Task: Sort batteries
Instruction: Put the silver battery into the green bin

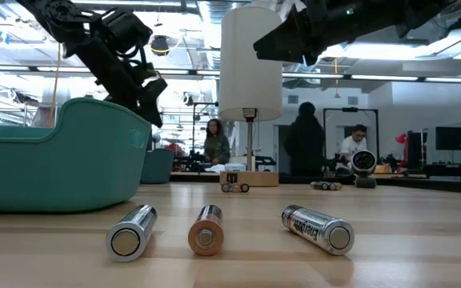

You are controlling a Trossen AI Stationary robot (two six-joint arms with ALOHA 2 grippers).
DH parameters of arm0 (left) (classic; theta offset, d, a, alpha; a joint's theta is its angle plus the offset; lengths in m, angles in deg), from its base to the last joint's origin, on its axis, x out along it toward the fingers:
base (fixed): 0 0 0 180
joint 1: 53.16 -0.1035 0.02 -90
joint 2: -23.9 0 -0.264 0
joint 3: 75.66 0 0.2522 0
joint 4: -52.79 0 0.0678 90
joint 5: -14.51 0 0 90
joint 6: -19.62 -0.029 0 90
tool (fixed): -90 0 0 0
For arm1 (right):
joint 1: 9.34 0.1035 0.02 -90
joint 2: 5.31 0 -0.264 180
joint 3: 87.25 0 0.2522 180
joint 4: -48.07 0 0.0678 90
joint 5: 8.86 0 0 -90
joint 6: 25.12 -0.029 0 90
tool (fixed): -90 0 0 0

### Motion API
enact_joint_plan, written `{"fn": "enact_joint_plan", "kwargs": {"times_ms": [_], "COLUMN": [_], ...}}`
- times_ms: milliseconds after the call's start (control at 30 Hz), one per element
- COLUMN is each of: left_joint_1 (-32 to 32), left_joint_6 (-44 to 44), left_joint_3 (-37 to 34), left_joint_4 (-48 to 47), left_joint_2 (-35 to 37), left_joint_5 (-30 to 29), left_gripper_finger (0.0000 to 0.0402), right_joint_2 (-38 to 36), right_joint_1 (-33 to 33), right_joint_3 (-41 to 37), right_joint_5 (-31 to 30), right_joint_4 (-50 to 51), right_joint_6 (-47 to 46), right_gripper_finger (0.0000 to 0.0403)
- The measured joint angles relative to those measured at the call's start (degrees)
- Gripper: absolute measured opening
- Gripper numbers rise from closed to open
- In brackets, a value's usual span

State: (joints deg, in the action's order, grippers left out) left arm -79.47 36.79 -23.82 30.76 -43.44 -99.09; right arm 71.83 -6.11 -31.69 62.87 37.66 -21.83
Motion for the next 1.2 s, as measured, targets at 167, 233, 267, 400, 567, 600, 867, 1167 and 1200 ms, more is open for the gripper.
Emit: {"fn": "enact_joint_plan", "kwargs": {"times_ms": [167,233,267,400,567,600,867,1167,1200], "left_joint_1": [3.94,5.46,6.22,9.30,11.43,11.56,11.46,13.56,14.06], "left_joint_6": [-0.82,-2.65,-3.80,-9.25,-14.74,-15.52,-17.11,-14.22,-13.82], "left_joint_3": [0.08,0.89,1.59,4.91,6.86,6.86,6.73,6.62,6.64], "left_joint_4": [0.38,0.33,0.38,0.55,2.83,3.00,0.48,-2.94,-2.87], "left_joint_2": [-0.02,-0.03,-0.02,-0.02,0.01,0.01,0.01,0.89,1.28], "left_joint_5": [0.55,1.90,3.10,5.84,5.88,5.86,4.71,4.50,4.50], "left_gripper_finger": [0.0179,0.0179,0.0179,0.0179,0.0178,0.0178,0.0178,0.0178,0.0178], "right_joint_2": [-0.04,-0.04,-0.04,-0.04,2.86,3.71,12.62,24.77,25.95], "right_joint_1": [-0.53,-1.15,-1.44,-1.56,5.14,6.82,17.02,25.50,26.07], "right_joint_3": [0.00,0.00,0.00,0.00,-0.04,-0.04,0.69,13.19,14.90], "right_joint_5": [0.02,0.05,0.06,0.95,3.56,3.58,3.52,1.36,1.26], "right_joint_4": [3.18,6.19,7.95,18.50,24.32,22.93,11.16,14.80,16.79], "right_joint_6": [-2.38,-5.24,-6.95,-15.43,-23.66,-24.99,-38.47,-43.39,-43.89], "right_gripper_finger": [0.0196,0.0196,0.0196,0.0196,0.0196,0.0196,0.0196,0.0214,0.0219]}}
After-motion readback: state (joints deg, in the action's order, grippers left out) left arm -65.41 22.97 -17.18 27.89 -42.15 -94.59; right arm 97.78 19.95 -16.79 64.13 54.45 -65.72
